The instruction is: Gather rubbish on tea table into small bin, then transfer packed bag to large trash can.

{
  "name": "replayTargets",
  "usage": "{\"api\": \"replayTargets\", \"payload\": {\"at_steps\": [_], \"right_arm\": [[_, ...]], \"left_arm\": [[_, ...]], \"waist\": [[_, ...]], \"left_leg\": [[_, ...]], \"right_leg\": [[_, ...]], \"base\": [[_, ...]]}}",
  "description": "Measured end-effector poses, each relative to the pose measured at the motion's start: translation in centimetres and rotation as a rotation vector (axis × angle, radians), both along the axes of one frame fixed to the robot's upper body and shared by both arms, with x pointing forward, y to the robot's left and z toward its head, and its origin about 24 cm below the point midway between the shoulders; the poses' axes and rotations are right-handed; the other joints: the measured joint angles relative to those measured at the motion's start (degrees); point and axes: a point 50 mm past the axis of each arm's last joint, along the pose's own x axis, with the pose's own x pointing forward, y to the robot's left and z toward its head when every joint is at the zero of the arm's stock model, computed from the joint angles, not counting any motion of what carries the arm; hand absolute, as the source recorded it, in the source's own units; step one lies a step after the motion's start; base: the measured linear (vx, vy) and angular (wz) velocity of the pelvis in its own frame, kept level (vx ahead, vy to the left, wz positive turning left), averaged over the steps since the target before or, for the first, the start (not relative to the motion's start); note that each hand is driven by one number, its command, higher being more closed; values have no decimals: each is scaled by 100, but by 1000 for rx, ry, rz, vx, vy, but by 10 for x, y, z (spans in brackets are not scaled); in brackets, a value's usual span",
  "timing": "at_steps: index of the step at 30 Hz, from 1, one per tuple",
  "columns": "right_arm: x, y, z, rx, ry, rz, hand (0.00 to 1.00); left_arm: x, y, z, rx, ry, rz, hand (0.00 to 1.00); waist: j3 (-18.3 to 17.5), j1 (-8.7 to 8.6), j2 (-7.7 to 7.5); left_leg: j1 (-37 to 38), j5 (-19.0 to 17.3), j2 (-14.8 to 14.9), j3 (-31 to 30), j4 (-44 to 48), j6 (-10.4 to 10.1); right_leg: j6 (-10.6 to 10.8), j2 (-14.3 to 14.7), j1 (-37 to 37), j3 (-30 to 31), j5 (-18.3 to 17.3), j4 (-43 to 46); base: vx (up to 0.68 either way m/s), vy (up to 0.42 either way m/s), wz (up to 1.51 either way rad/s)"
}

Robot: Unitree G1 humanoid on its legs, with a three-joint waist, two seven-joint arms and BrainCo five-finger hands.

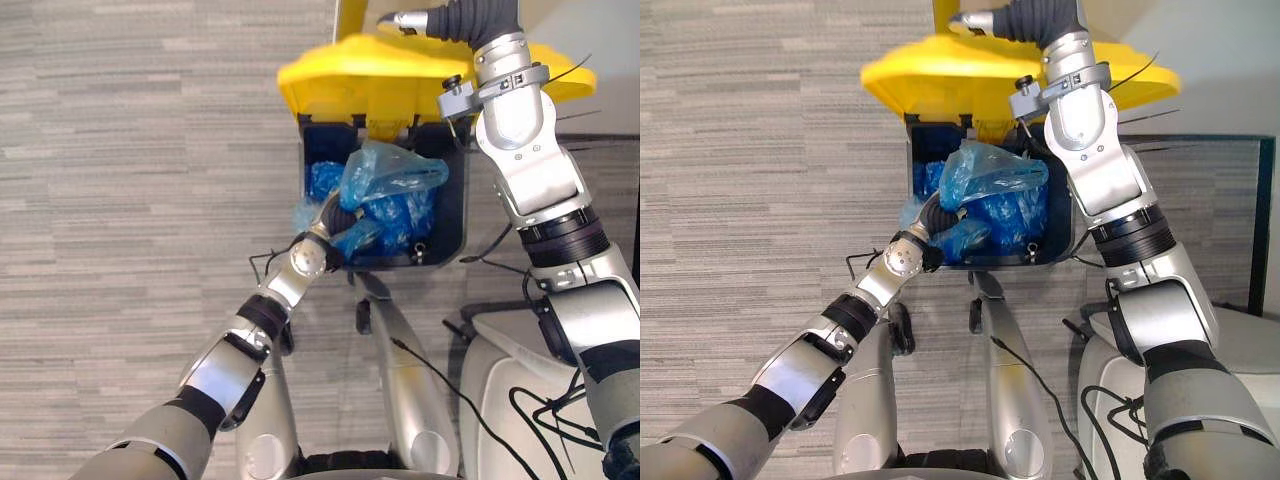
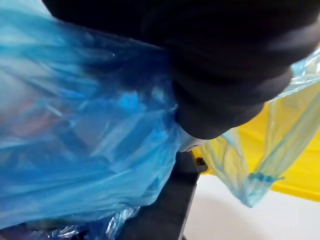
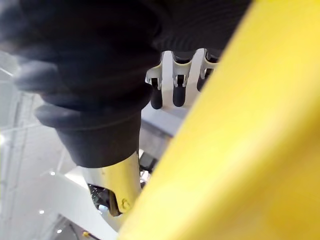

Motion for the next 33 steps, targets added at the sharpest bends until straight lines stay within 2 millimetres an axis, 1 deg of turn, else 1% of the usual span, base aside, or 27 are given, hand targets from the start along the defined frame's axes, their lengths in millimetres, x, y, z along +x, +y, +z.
{"api": "replayTargets", "payload": {"at_steps": [1, 3, 4, 6, 9, 14, 16, 18, 19, 21, 22, 23, 24, 25, 26, 27, 28, 30, 31, 32, 33], "right_arm": [[-3, 3, -5, 5, 1, 23, 0], [-6, 10, -8, 5, -4, 58, 0], [-7, 16, -9, 10, -2, 78, 0], [-8, 23, -12, 13, 3, 103, 0], [-12, 38, -17, 6, 11, 153, 0], [-10, 45, -28, -15, 37, 155, 0], [-6, 46, -35, -20, 69, 151, 0], [2, 42, -50, -24, 131, 130, 0], [3, 42, -53, -28, 144, 126, 0], [6, 37, -63, -33, 178, 111, 0], [6, 37, -63, -33, 178, 111, 0], [9, 28, -74, -36, 211, 82, 0], [11, 19, -83, -37, 241, 58, 0], [12, 15, -88, -31, 258, 47, 0], [14, 8, -98, -20, 291, 27, 0], [14, 4, -103, -15, 308, 15, 0], [15, -6, -114, -8, 339, -16, 0], [15, -37, -140, -10, 417, -115, 0], [14, -46, -148, -4, 441, -144, 0], [10, -66, -163, 7, 491, -198, 0], [8, -75, -170, 16, 514, -224, 0]], "left_arm": [[0, -2, 2, -16, -2, 0, 100], [-1, -3, 9, -45, -26, 6, 100], [-1, -2, 15, -66, -48, 15, 0], [-2, -3, 21, -87, -75, 21, 0], [-2, -2, 28, -116, -97, 34, 0], [-1, 1, 32, -138, -113, 58, 0], [-2, 0, 33, -141, -117, 53, 0], [-5, 0, 30, -145, -113, 48, 0], [-5, 0, 28, -144, -109, 49, 0], [-8, 3, 17, -126, -83, 53, 0], [-8, 3, 17, -126, -83, 53, 0], [-13, 7, 6, -111, -67, 53, 0], [-18, 11, -1, -100, -63, 51, 0], [-20, 12, -4, -95, -60, 51, 0], [-23, 20, -11, -80, -52, 55, 0], [-25, 25, -17, -73, -42, 63, 0], [-28, 35, -29, -60, -14, 85, 0], [-39, 61, -56, -43, 64, 138, 0], [-43, 71, -64, -40, 88, 161, 0], [-52, 90, -79, -51, 139, 205, 0], [-58, 99, -86, -59, 162, 231, 0]], "waist": [[0, 18, 0], [0, 41, -1], [0, 46, -1], [0, 46, -1], [-4, 43, -6], [-8, 47, -9], [-8, 49, -8], [-13, 79, -8], [-14, 89, -6], [-18, 112, -5], [-18, 112, -5], [-26, 119, -13], [-69, 139, -24], [-79, 162, -28], [-104, 190, -39], [-125, 198, -52], [-161, 191, -59], [-171, 208, -59], [-172, 211, -62], [-173, 210, -63], [-174, 213, -61]], "left_leg": [[-6, -23, -2, 3, 44, 5], [-35, -72, -3, -8, 119, 26], [-46, -88, 1, -2, 136, 45], [-42, -123, 20, 45, 156, 70], [53, -161, 83, 286, 203, 64], [232, -192, 80, 504, 197, 113], [357, -194, 73, 541, 165, 117], [614, -190, 62, 559, 76, 116], [691, -188, 59, 562, 52, 115], [954, -154, 46, 578, -102, 65], [954, -154, 46, 578, -102, 65], [1189, -65, 9, 603, -309, 94], [1319, -5, -43, 601, -446, 53], [1386, 26, -45, 602, -503, 41], [1473, 106, -53, 577, -595, 45], [1515, 152, -70, 556, -645, 5], [1653, 217, -131, 472, -745, -4], [1970, 374, -250, 298, -998, -34], [2069, 400, -264, 270, -1049, -44], [2249, 436, -345, 181, -1144, -48], [2364, 444, -358, 149, -1177, -44]], "right_leg": [[-60, -31, -51, -2, -82, 143], [-107, -61, -97, -21, -161, 292], [-93, -69, -103, -26, -177, 300], [-84, -70, -106, -15, -183, 303], [-81, -55, -160, 120, -184, 362], [-74, -49, -119, 271, -178, 394], [-74, -49, -32, 296, -178, 397], [-75, -53, 196, 297, -180, 373], [-76, -57, 260, 296, -181, 364], [-68, -112, 505, 274, -189, 311], [-68, -112, 505, 274, -189, 311], [-63, -221, 739, 202, -221, 264], [-79, -299, 839, 164, -252, 258], [-77, -319, 907, 137, -261, 243], [-62, -341, 1033, 80, -281, 208], [-63, -359, 1099, 50, -295, 198], [-32, -425, 1219, -30, -347, 204], [-49, -551, 1554, -181, -455, 223], [-4, -585, 1668, -228, -491, 227], [-31, -635, 1887, -303, -558, 257], [-48, -653, 2003, -335, -601, 281]], "base": [[53, 41, 8], [45, 34, 9], [0, 0, 0], [11, 12, -4], [38, 28, -17], [33, 28, -14], [7, 8, -4], [0, 0, 0], [9, -8, 4], [3, -27, 11], [3, -45, 33], [4, -45, 42], [8, -45, 49], [19, -45, 36], [10, -35, 26], [16, -34, 37], [24, -22, 45], [68, -29, 54], [36, -7, 47], [-5, 13, 35], [-14, 14, 39]]}}
